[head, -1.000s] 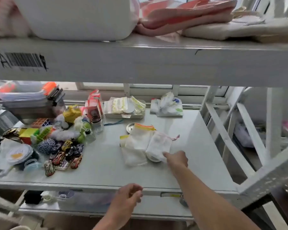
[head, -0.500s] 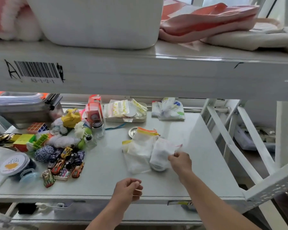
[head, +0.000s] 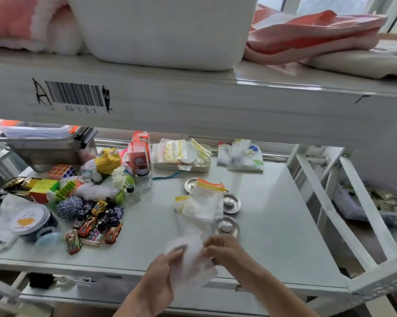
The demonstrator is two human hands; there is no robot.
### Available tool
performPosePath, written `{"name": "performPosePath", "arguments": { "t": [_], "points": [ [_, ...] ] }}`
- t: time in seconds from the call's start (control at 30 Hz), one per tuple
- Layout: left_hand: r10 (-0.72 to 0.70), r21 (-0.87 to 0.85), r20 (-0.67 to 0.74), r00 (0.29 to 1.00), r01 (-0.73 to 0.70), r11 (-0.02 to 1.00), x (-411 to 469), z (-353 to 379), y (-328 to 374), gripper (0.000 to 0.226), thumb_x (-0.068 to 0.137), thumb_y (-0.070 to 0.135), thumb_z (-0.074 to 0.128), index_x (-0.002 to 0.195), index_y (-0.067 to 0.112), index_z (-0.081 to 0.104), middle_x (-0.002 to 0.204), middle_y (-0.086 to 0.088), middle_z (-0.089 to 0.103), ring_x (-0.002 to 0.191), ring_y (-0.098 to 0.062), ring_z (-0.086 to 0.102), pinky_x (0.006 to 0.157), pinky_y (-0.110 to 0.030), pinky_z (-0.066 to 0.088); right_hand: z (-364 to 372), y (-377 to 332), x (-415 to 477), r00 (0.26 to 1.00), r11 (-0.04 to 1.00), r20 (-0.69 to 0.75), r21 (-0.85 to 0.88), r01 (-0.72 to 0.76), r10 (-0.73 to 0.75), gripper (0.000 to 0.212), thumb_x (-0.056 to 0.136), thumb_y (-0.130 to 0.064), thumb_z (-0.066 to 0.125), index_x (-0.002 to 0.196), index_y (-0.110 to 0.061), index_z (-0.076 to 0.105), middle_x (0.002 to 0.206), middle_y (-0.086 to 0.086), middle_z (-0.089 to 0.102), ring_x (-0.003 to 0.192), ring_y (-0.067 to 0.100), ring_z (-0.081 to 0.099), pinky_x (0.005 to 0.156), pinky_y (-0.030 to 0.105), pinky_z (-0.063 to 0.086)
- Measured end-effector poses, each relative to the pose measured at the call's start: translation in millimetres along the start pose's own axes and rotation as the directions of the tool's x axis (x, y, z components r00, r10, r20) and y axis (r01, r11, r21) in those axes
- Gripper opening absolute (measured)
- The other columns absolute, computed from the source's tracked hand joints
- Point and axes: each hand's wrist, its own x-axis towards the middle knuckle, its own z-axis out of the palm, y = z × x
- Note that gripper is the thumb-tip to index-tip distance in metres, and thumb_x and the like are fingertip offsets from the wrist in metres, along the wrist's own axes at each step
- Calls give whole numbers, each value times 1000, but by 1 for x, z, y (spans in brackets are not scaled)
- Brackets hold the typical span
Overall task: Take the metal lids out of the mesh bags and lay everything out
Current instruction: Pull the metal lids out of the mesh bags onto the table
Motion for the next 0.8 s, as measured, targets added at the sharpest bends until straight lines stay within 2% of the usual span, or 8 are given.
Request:
{"name": "performPosePath", "arguments": {
  "t": [0.13,0.23,0.37,0.43,0.53,0.6,0.67,0.8],
  "points": [
    [103,62,-77,992,-98,993,-9,-23,8,31,102,-1,38,109,-1,69,101,-27,79,75,-38,79,98,-56,49,-13,8,61,909,771,-347,-635,-46,-232,20,74,-25,72,92,-15,70,86,-3,66,78,14,63,70,28,47],
    [123,128,-89,988,-111,986,-20,-28,11,30,102,-1,40,111,0,68,91,-24,81,68,-38,78,82,-52,55,-5,13,110,932,433,-159,-901,-2,-327,51,79,-31,69,125,-13,57,123,7,56,112,28,54,91,37,46],
    [105,108,-123,987,-92,990,-30,-36,12,28,102,3,45,115,-9,67,88,-30,78,65,-43,76,63,-52,61,7,20,142,927,142,-61,-990,-9,-370,26,89,-22,54,112,-13,61,117,10,63,109,32,54,88,40,43],
    [84,66,-129,988,-76,995,-31,-40,13,31,102,7,45,114,-8,70,92,-30,78,69,-43,76,68,-53,60,5,23,146,905,156,-90,-987,-27,-415,19,89,-13,49,96,-12,67,104,12,70,100,34,61,82,39,45],
    [44,11,-122,992,-43,999,-33,-40,15,34,99,12,50,110,-5,77,100,-29,78,83,-42,73,80,-52,56,1,12,138,807,520,-262,-852,64,-529,16,91,-10,58,88,-7,73,95,16,76,91,36,68,75,36,48],
    [18,-9,-111,994,-19,1000,-32,-38,17,33,84,16,62,105,-2,80,99,-26,78,88,-41,69,83,-51,53,1,-6,119,676,634,-352,-741,222,-648,12,88,-2,66,96,-3,76,97,15,78,91,31,72,78,30,47],
    [-17,-41,-102,995,13,999,-29,-34,18,41,78,16,68,114,0,77,108,-25,74,89,-41,68,85,-53,53,8,-17,86,617,593,-283,-708,382,-735,16,89,-2,66,102,-5,74,107,8,77,101,20,71,87,22,47],
    [-76,-101,-98,992,66,993,-20,-30,20,49,92,29,57,124,-6,67,117,-31,70,94,-44,68,89,-55,53,43,20,15,660,430,114,-675,600,-742,16,86,-11,62,96,-23,68,118,-6,73,107,6,66,93,20,49]
  ]
}}
